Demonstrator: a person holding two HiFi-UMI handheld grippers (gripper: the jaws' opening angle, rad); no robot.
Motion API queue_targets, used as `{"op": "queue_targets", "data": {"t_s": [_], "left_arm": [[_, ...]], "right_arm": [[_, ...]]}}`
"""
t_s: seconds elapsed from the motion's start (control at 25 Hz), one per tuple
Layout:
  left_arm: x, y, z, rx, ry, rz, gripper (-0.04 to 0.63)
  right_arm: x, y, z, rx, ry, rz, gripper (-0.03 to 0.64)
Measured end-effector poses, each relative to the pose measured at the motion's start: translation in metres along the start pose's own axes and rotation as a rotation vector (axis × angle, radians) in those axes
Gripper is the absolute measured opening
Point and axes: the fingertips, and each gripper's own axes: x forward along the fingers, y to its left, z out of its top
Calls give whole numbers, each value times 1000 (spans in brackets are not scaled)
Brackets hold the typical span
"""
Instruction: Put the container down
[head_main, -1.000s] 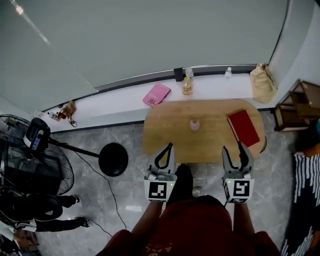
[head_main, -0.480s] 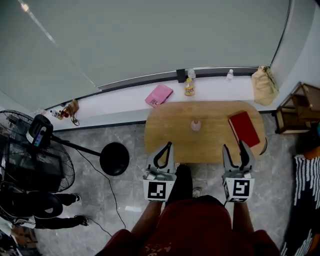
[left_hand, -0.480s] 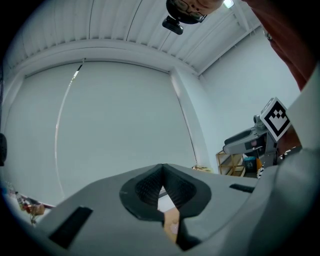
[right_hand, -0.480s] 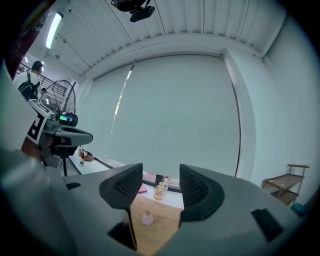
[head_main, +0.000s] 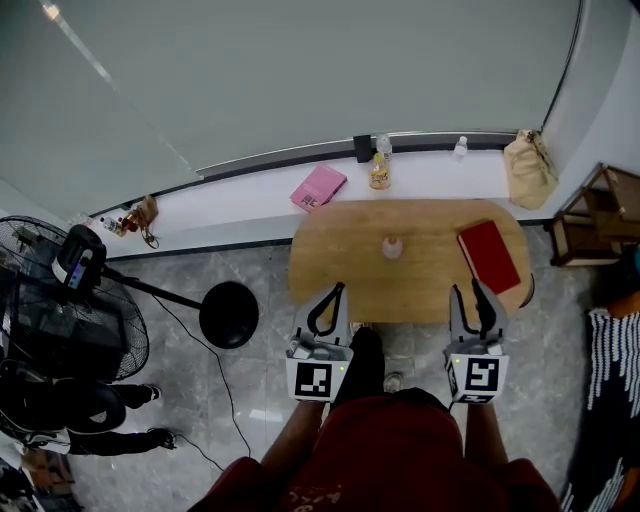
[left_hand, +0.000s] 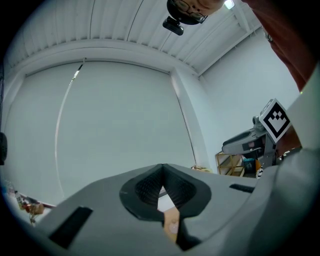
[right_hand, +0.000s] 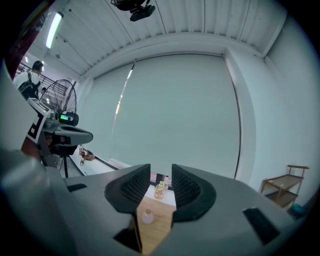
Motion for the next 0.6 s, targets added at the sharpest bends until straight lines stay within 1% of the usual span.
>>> {"op": "queue_targets", "data": {"t_s": [0.04, 0.12, 0.2, 0.36, 0.6], "left_arm": [[0, -1, 1, 0, -3, -2, 5], [-1, -3, 3, 1, -12, -6, 5], [-2, -4, 3, 1, -12, -8, 5], [-3, -3, 3, -10, -7, -10, 5], [-4, -4, 3, -12, -6, -18, 5]], "right_arm": [[-1, -1, 0, -5, 4, -4, 120], [-3, -3, 1, 2, -8, -14, 43], [-3, -3, 4, 6, -27, -19, 5], [-4, -3, 2, -9, -1, -21, -2], [-3, -1, 3, 1, -1, -20, -2]]}}
